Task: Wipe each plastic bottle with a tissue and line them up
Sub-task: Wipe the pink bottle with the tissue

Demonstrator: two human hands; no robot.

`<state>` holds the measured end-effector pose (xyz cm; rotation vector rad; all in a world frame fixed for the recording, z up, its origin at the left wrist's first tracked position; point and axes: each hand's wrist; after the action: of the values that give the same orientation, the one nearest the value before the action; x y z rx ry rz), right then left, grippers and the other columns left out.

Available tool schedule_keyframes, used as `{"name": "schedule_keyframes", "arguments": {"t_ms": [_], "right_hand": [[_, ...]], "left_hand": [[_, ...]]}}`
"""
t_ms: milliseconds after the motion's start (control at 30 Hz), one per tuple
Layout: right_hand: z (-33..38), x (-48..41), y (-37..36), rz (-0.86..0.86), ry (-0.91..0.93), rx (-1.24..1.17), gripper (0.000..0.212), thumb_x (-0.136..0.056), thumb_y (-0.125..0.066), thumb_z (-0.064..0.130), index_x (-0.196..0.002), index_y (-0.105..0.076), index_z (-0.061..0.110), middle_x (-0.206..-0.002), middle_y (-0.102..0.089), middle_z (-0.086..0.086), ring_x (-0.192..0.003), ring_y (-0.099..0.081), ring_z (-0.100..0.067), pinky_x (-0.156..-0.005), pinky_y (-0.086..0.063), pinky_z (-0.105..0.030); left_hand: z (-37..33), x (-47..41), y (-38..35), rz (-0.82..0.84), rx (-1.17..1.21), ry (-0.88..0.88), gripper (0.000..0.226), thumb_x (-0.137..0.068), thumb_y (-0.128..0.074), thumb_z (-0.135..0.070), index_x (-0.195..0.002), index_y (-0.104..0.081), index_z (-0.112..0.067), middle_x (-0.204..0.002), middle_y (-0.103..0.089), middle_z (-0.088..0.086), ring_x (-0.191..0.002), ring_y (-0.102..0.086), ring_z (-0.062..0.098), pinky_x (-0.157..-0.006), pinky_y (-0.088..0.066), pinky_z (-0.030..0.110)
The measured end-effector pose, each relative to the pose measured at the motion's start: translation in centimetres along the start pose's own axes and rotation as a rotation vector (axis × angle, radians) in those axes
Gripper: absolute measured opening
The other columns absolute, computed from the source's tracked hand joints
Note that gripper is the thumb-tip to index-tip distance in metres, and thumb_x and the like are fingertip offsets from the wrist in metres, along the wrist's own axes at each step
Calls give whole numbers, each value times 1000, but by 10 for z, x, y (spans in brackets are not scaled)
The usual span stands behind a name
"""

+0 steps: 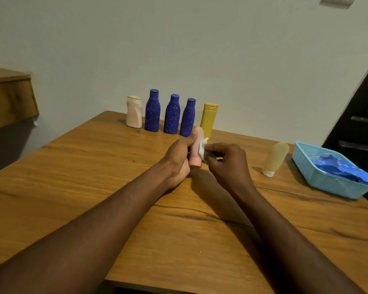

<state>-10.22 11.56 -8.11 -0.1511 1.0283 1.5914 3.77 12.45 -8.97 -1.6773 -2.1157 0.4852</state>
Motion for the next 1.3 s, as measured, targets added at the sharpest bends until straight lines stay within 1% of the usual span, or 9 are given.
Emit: {"name": "schedule_keyframes", "arguments": {"t_ms": [200, 333, 500, 667, 800, 967, 1133, 1233, 1300], "right_hand": [[4, 1, 3, -70, 206, 33, 24, -85, -71, 1, -105, -76, 12, -105, -70, -1, -97, -64, -9, -80, -56, -25], [-3, -3, 6, -159, 177, 43, 24, -85, -69, -4, -101, -73, 12, -103, -66, 0, -95, -60, -8, -78, -54, -19], [-11, -5, 6, -203, 25, -41, 18, -88, -65, 1, -96, -71, 16, -95, -70, 4, -90, -63, -7, -81, -56, -26], [-6, 0, -1, -78, -18, -33, 14, -86, -67, 4, -95, -70, 14, -93, -70, 3, -88, -65, -10, -81, -58, -33], [1, 3, -4, -33, 101, 12, 16, -84, -70, 4, -94, -74, 15, -98, -69, 1, -90, -64, -11, -77, -58, -33], [5, 4, -3, -55, 180, 46, 18, -86, -71, 2, -97, -74, 15, -101, -66, 1, -92, -62, -10, -77, -57, -27], [-2, 1, 3, -143, 139, -19, 25, -85, -69, -5, -89, -73, 19, -95, -68, 3, -90, -63, -7, -76, -58, -30], [-4, -1, 4, -178, 107, -61, 25, -85, -67, -6, -90, -73, 19, -94, -69, 3, -90, -64, -7, -78, -59, -31], [-7, -4, 6, -206, 102, -80, 23, -86, -67, -4, -92, -74, 16, -93, -70, 5, -90, -64, -8, -79, -59, -33]], "left_hand": [[-4, 8, -5, 52, 83, 16, 34, -103, -61, -28, -129, -62, -6, -128, -67, 17, -113, -65, 28, -110, -51, 46], [-2, 14, -8, 118, 94, 61, 35, -100, -64, -28, -130, -62, -10, -129, -62, 18, -107, -60, 26, -91, -53, 39], [0, 14, -9, 123, 73, 78, 43, -102, -62, -32, -140, -56, -13, -136, -59, 20, -113, -58, 30, -83, -56, 40], [-1, 6, -6, 75, 110, 36, 47, -99, -65, -31, -139, -56, -7, -134, -63, 21, -117, -64, 34, -106, -52, 52], [-3, 4, -2, 79, 79, -4, 36, -101, -64, -27, -130, -62, -7, -129, -67, 18, -113, -64, 31, -111, -48, 53], [-4, 8, -4, 107, 88, 0, 25, -98, -68, -19, -122, -69, -11, -121, -72, 10, -113, -66, 24, -108, -51, 47], [-3, 12, -8, 70, 3, -26, 56, -88, -78, -21, -139, -58, -18, -130, -69, 9, -119, -65, 27, -96, -58, 44], [-2, 14, -8, 59, -18, -14, 58, -88, -79, -27, -141, -56, -22, -132, -65, 11, -118, -64, 30, -79, -59, 40], [-2, 14, -8, 71, -42, -8, 54, -89, -78, -28, -139, -57, -23, -132, -63, 11, -120, -62, 32, -85, -58, 45]]}}
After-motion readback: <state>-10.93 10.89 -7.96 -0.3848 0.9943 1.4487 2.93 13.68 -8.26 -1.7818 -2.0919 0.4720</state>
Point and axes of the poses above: each hand's wrist, its own x-axis away from the middle knuckle, its own y-axis out of the back of the hand, z = x × y
